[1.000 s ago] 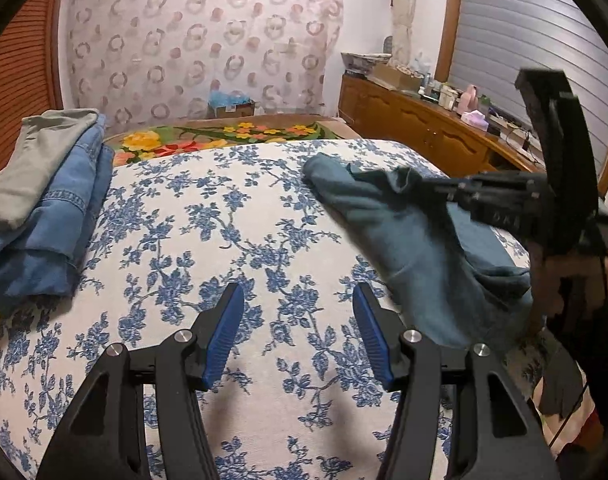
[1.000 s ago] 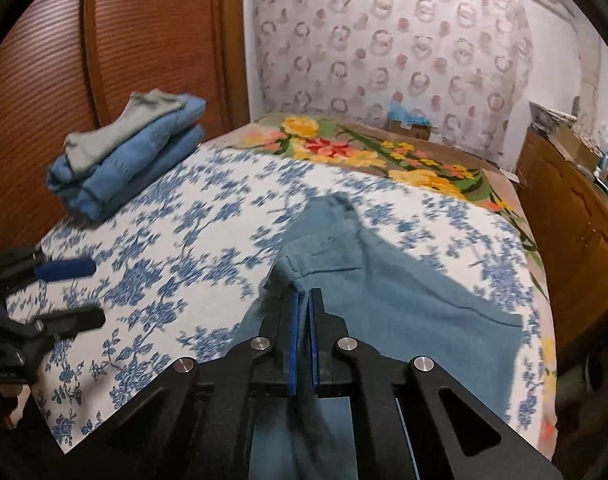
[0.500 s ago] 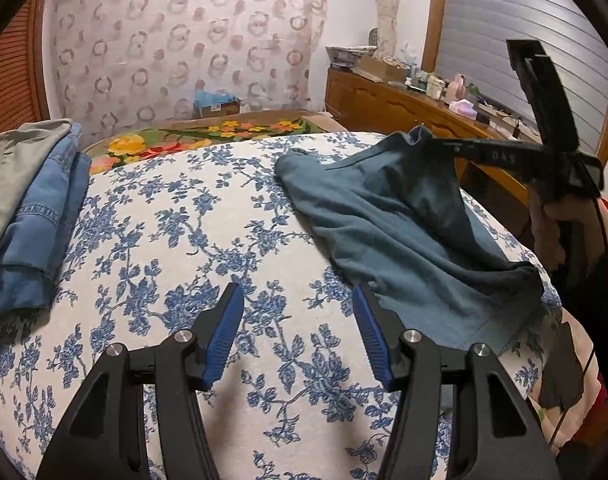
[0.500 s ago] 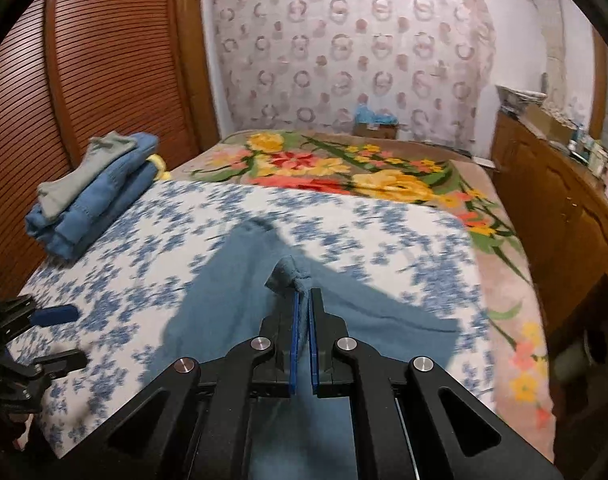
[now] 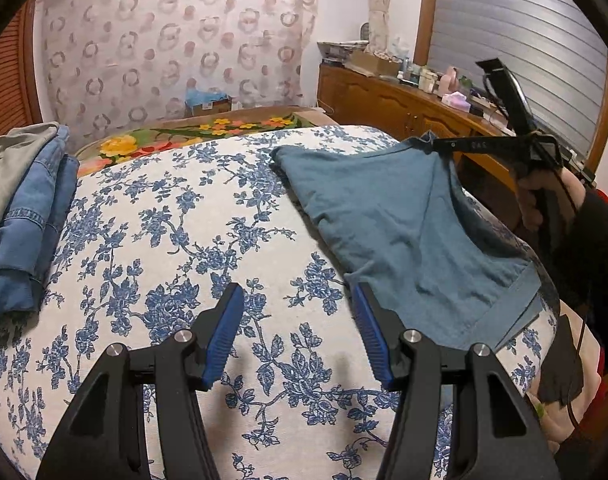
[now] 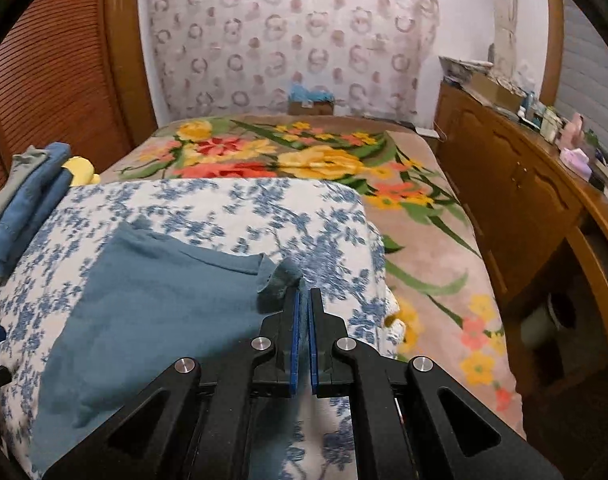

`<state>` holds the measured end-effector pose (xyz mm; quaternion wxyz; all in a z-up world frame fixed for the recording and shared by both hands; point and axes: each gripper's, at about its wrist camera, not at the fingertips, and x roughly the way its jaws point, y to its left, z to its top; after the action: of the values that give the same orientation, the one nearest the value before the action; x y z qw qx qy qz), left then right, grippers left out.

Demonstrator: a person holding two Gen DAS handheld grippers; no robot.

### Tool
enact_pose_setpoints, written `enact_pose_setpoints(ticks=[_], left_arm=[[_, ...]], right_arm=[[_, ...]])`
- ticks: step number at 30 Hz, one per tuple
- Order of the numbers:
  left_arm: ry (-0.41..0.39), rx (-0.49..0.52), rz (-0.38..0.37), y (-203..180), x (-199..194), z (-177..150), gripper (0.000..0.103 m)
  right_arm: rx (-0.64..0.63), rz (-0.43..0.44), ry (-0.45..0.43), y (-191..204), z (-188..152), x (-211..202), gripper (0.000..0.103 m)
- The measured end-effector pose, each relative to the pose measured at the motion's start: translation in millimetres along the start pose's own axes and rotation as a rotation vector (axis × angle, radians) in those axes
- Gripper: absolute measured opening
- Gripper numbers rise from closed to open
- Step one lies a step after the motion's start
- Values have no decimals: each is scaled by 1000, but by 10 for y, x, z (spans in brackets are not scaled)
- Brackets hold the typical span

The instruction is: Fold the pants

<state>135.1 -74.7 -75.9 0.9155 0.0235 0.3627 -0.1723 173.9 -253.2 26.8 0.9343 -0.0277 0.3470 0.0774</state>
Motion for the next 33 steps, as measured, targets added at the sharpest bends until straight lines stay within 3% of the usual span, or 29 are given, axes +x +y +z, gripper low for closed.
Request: enact_pose_setpoints(ticks=[5, 10, 18, 27, 33], left_arm=[[6, 8, -6, -39, 19, -12, 58], [12, 11, -13, -77, 34, -22, 58], [20, 23, -25, -155, 55, -50, 58], [39, 34, -25, -223, 128, -67, 58], [66, 54, -10, -279, 213, -86, 58]], right_arm=[[36, -29, 4, 3, -12, -33, 10], [38, 8, 2, 49, -75, -123, 12], [29, 65, -3, 182, -469, -541, 26], [-17, 89, 14, 337, -879, -873, 29], [-50, 58, 58, 391, -1014, -802, 31]])
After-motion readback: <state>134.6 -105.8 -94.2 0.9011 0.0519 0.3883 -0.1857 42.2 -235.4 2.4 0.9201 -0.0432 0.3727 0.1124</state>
